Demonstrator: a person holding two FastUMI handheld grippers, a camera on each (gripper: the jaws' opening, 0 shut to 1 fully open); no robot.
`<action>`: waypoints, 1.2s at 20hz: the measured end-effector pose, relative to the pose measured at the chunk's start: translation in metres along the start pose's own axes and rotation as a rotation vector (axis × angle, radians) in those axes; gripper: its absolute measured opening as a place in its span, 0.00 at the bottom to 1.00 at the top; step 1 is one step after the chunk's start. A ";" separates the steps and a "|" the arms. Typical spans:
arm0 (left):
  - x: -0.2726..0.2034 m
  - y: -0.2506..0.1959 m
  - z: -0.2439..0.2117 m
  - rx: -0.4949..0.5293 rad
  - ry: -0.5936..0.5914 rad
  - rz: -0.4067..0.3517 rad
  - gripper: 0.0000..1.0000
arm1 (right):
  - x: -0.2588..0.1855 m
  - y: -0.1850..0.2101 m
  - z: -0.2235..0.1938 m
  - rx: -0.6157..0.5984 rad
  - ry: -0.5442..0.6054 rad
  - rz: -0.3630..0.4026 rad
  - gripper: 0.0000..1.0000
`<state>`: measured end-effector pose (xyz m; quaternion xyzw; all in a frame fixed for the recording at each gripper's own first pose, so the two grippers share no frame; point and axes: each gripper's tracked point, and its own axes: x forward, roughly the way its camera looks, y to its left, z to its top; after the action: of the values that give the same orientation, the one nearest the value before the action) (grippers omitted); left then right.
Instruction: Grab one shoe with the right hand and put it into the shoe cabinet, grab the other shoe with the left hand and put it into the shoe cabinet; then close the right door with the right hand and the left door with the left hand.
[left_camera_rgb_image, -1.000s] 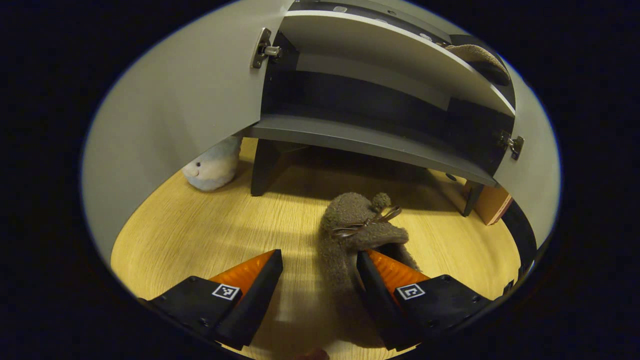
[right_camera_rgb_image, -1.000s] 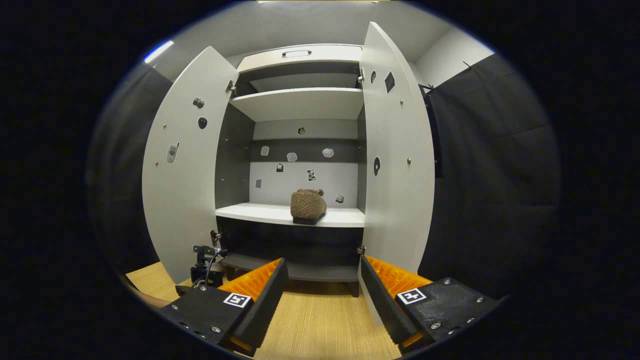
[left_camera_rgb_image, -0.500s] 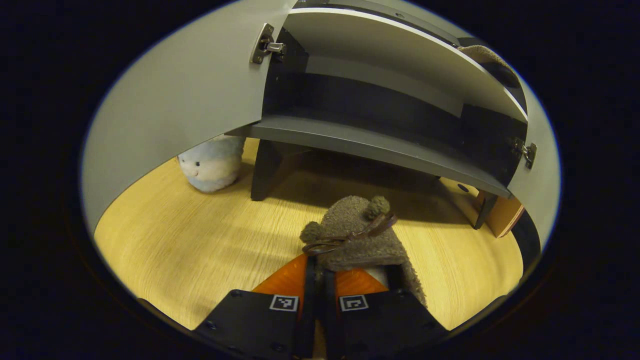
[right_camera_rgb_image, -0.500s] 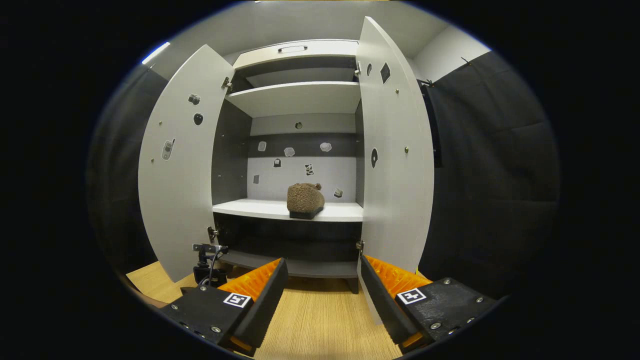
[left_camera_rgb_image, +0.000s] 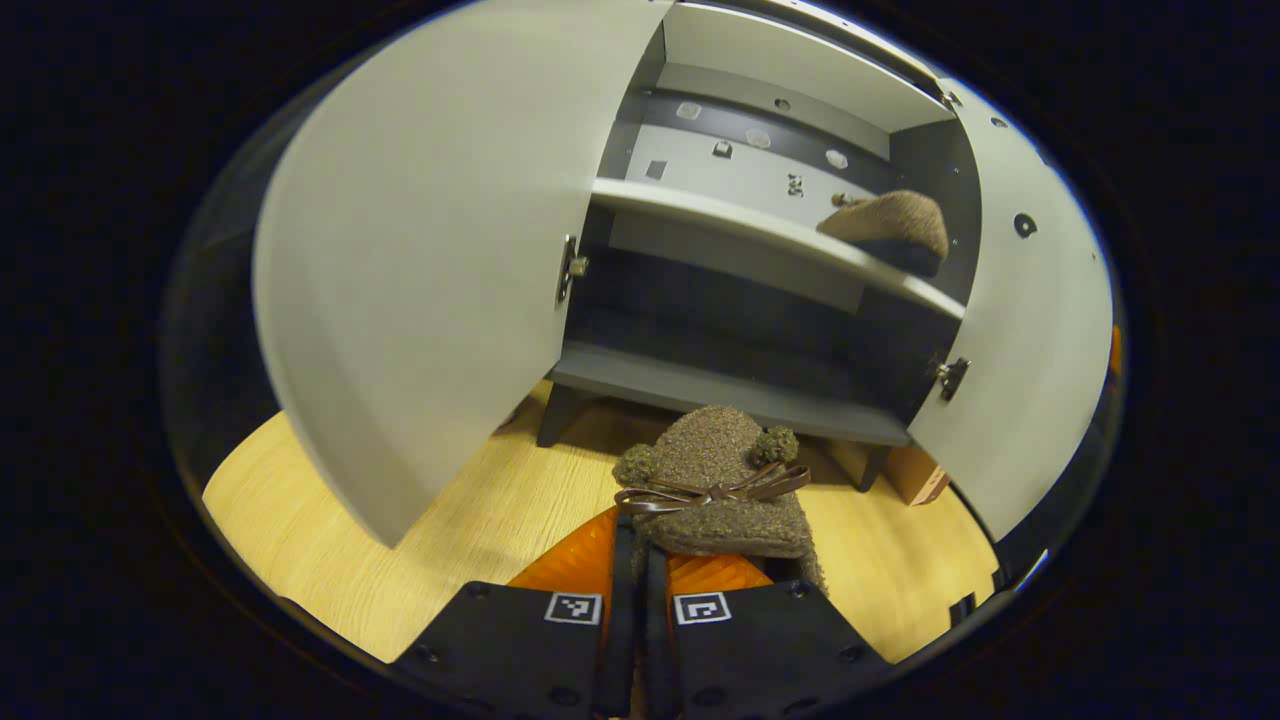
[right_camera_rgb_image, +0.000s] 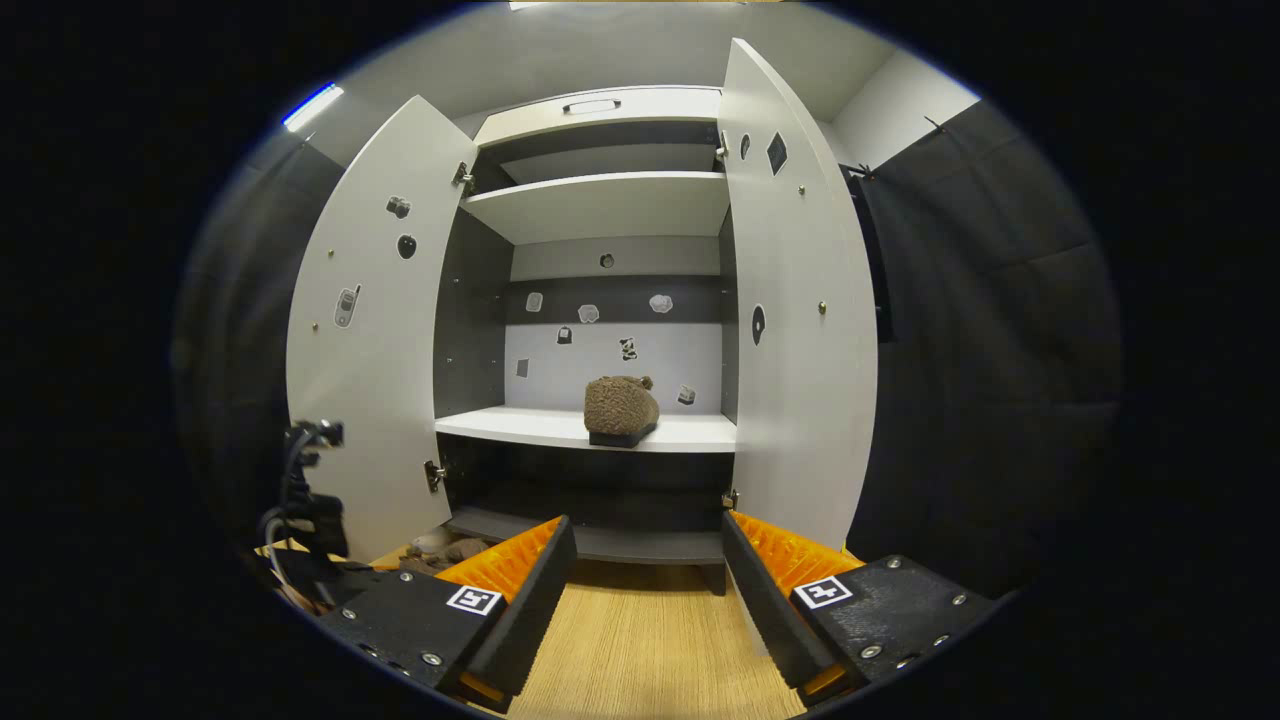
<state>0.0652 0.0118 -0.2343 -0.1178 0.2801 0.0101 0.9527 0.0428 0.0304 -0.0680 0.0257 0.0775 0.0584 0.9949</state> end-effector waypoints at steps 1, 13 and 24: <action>-0.010 -0.011 0.022 -0.013 -0.018 -0.016 0.12 | -0.001 0.001 0.001 -0.001 -0.006 0.003 0.91; 0.080 -0.085 0.312 0.023 -0.245 -0.059 0.12 | -0.022 -0.023 0.017 0.008 -0.046 -0.061 0.90; 0.259 -0.091 0.310 0.126 0.008 0.089 0.12 | -0.026 -0.048 0.010 -0.007 -0.031 -0.126 0.91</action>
<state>0.4559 -0.0178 -0.1009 -0.0449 0.2890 0.0344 0.9556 0.0248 -0.0204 -0.0567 0.0182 0.0634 -0.0046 0.9978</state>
